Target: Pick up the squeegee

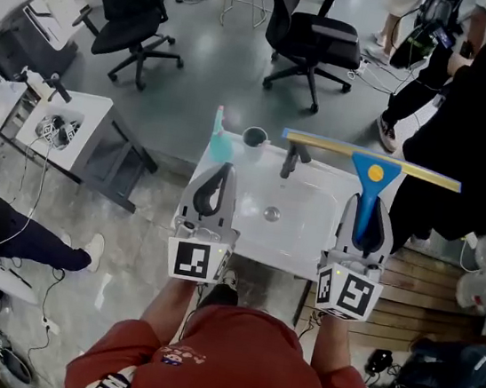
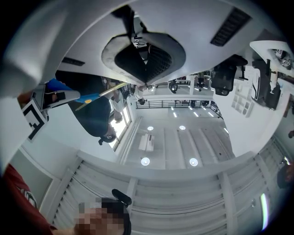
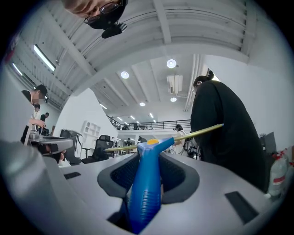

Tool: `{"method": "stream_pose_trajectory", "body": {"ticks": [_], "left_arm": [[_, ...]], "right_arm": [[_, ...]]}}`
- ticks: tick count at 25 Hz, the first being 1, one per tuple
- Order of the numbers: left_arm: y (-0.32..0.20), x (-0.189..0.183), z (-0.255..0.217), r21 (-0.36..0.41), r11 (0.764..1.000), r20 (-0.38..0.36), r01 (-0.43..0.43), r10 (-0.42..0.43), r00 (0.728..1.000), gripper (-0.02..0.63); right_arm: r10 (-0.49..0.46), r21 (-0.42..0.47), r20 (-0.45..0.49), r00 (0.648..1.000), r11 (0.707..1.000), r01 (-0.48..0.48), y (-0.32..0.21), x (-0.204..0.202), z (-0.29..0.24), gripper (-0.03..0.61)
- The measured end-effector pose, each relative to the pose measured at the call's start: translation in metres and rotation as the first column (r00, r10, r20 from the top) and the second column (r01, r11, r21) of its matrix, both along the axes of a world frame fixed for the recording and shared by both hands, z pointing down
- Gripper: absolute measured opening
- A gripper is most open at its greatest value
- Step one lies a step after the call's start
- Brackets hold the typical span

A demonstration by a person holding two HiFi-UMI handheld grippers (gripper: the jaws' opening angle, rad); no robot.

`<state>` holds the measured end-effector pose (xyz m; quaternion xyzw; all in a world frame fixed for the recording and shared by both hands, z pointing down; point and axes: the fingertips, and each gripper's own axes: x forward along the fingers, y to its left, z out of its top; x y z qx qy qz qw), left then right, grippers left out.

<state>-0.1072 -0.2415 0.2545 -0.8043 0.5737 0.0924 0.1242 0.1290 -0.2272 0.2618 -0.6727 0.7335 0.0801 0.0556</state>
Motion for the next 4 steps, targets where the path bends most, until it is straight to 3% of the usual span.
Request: {"method": "stream_pose_trajectory", "body": {"ticks": [4], "left_arm": [[-0.0012, 0.0038, 0.0005, 0.004, 1.0, 0.007, -0.001, 0.001, 1.0, 0.017]], "right_arm": [[-0.001, 0.009, 0.008, 1.0, 1.0, 0.001, -0.0016, 0.0018, -0.0013, 0.144]]}}
